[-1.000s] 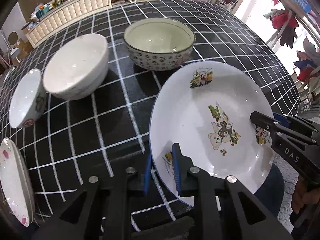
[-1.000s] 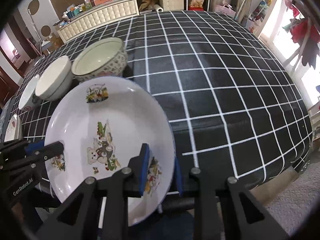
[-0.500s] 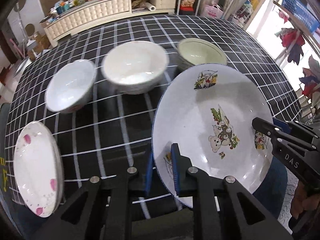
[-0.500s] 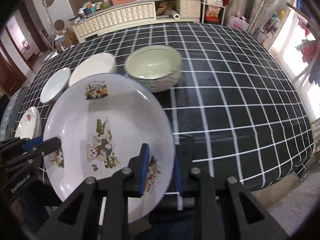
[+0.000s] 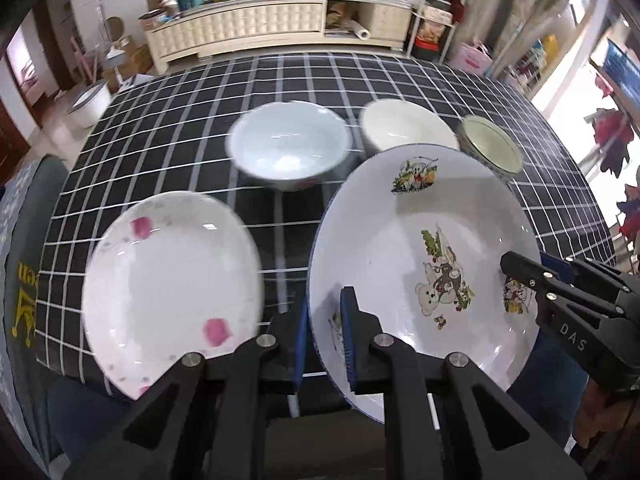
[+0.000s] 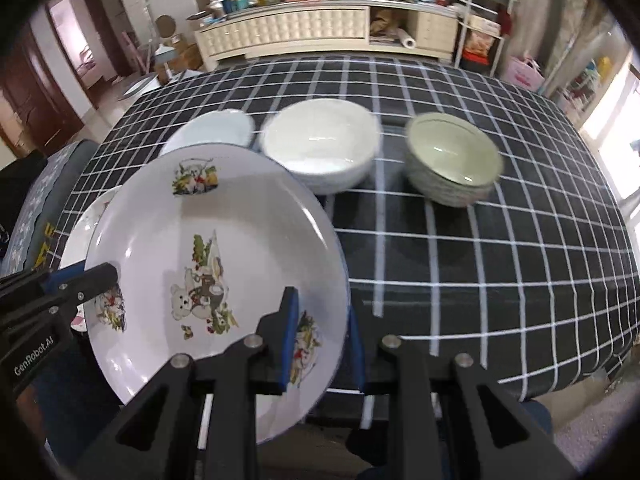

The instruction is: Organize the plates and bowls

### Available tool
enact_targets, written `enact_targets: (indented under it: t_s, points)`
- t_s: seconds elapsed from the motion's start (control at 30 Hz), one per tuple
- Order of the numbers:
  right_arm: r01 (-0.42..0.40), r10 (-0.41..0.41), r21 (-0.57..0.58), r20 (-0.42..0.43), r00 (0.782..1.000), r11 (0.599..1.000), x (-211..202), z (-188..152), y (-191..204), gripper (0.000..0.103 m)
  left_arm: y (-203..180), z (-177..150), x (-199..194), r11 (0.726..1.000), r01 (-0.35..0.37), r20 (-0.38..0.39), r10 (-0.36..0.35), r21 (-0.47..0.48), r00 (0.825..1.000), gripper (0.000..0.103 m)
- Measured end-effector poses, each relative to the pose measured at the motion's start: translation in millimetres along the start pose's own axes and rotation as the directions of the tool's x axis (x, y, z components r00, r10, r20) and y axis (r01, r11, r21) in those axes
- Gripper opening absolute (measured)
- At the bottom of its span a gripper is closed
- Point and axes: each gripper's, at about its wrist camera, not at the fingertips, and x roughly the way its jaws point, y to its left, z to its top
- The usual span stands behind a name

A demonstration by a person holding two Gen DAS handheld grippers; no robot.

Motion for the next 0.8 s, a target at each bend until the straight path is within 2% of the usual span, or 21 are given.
enact_targets:
  t_s: [0.27, 0.8]
  points:
    - [-0.038, 0.036, -0.074, -0.022, 0.999, 0.997, 21, 12, 52, 0.028, 59, -11, -13, 0.996, -0.041, 0.005, 0.041, -0.081, 0.999, 0.014]
    - [-0.07, 0.061, -0.199, -0.051, 0.997, 0.977, 52, 36, 124, 0.028, 138, -26, -12, 0.972, -0.108, -0.022, 0.105, -0.21, 0.994, 0.014]
